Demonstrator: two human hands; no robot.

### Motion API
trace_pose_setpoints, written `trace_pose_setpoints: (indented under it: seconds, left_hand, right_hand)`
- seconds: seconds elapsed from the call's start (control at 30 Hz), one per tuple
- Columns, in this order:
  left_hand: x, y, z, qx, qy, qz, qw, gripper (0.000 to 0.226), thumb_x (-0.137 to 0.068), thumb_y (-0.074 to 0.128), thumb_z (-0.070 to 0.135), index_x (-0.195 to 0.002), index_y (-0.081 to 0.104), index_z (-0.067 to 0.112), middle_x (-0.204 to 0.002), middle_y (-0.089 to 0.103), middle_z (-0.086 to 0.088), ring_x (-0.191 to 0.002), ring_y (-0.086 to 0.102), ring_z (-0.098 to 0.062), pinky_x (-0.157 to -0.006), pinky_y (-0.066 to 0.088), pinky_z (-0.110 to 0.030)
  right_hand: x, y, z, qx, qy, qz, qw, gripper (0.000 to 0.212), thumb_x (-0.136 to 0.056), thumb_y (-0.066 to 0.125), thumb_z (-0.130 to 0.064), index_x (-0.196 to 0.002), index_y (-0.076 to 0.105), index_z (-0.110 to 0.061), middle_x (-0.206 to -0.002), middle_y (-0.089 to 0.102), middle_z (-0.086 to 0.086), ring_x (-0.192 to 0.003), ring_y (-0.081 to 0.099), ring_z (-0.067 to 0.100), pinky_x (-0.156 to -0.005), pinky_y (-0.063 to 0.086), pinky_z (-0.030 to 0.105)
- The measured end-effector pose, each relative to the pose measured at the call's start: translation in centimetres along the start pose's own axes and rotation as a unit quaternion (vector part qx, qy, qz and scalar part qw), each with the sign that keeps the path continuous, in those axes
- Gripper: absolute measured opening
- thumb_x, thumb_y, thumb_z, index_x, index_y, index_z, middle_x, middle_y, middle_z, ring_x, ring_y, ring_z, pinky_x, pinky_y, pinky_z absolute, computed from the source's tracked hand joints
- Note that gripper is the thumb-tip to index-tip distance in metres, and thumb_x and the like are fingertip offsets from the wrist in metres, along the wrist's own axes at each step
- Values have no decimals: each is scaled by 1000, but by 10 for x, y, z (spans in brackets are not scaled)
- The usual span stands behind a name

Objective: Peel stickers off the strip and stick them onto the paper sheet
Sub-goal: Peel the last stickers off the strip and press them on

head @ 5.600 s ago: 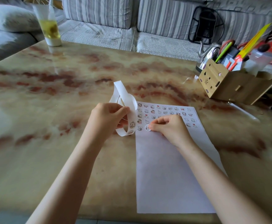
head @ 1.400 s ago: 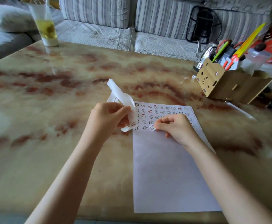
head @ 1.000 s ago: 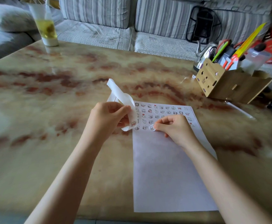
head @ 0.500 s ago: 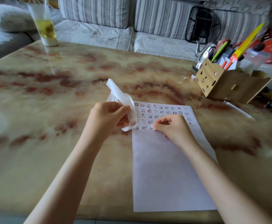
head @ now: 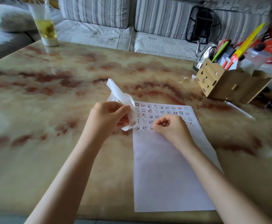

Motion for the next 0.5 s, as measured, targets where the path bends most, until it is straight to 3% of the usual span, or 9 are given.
trace_pose_setpoints:
  seconds: [0.17, 0.3, 0.5]
  left_hand:
    - [1, 0, 0, 0, -5, 0, 1000, 14, -86, 64, 16, -77, 73, 11, -75, 74, -9, -72, 72, -23, -72, 59, -34]
    - [2, 0, 0, -5, -15, 0, 1000, 15, -86, 64, 19, -76, 73, 13, -75, 75, -7, -70, 72, -23, -73, 60, -42]
    - [5, 0, 2, -12, -20, -3, 1000, 15, -86, 65, 22, -76, 74, 15, -74, 75, -3, -70, 72, -22, -73, 59, -49]
  right_hand:
    - [-1, -2, -1, -16, -24, -15, 999, 13, -75, 75, -23, -77, 62, -24, -60, 58, -7, -58, 51, 7, -67, 44, 31]
    - [-3, -3, -1, -13, -35, -13, 999, 12, -80, 69, -23, -86, 58, -24, -60, 59, -7, -60, 51, 8, -67, 42, 32]
    - [-4, 1, -1, 4, -23, -31, 999, 19, -77, 74, -29, -82, 56, -26, -58, 55, -10, -61, 52, 7, -70, 44, 32]
Point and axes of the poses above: each hand's wrist, its own x-axis away from the middle knuckle, its own y-axis out of the palm, z = x × y, the point moved 9 cm from there along -x, towards the middle knuckle
